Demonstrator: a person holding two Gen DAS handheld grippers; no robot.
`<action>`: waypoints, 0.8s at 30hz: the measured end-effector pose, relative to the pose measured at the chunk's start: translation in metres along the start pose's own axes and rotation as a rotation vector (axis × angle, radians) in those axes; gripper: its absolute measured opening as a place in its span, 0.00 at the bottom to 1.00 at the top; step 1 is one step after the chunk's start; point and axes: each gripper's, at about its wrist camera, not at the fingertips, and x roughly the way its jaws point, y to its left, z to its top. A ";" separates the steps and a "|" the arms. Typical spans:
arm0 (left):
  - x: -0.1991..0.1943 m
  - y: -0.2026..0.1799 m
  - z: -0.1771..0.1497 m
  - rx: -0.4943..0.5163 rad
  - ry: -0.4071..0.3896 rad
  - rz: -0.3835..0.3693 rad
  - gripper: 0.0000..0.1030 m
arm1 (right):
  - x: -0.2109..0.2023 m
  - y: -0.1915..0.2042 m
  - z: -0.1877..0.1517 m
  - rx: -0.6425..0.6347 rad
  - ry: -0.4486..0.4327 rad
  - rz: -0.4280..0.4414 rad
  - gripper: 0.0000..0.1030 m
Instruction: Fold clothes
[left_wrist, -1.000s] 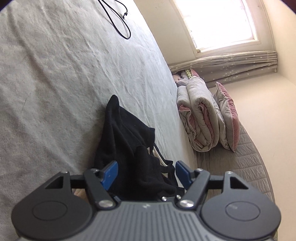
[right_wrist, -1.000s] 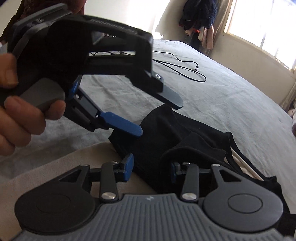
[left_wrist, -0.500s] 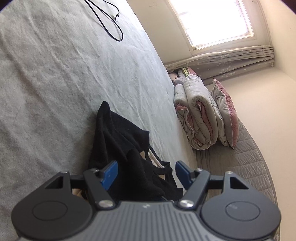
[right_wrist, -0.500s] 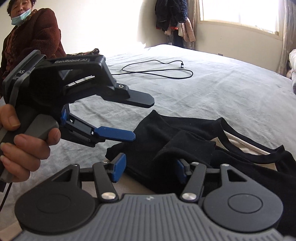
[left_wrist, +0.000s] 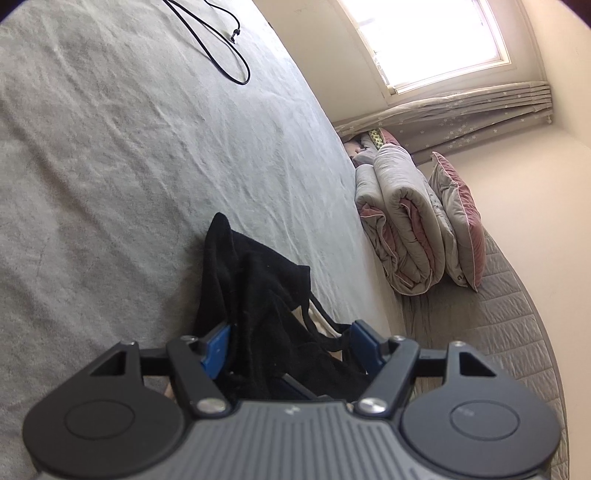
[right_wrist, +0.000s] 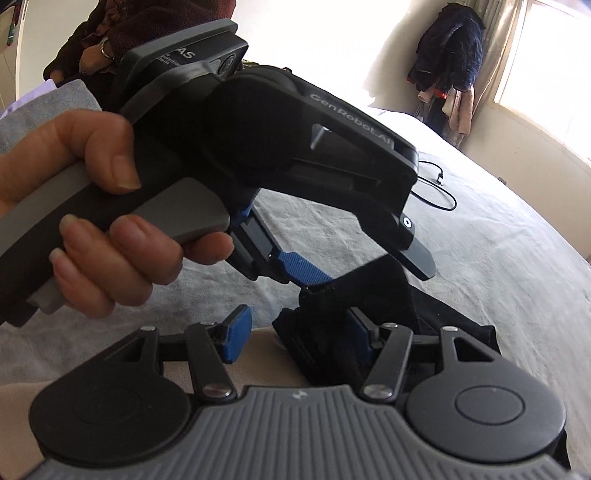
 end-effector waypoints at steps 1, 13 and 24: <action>0.000 0.000 0.000 0.004 -0.007 0.007 0.67 | -0.002 -0.002 -0.002 0.014 -0.001 -0.001 0.59; 0.011 -0.013 0.008 0.178 -0.067 0.174 0.37 | -0.083 -0.118 -0.079 0.505 -0.060 -0.342 0.59; 0.016 -0.030 0.001 0.333 -0.136 0.283 0.04 | -0.126 -0.208 -0.164 0.919 -0.050 -0.624 0.57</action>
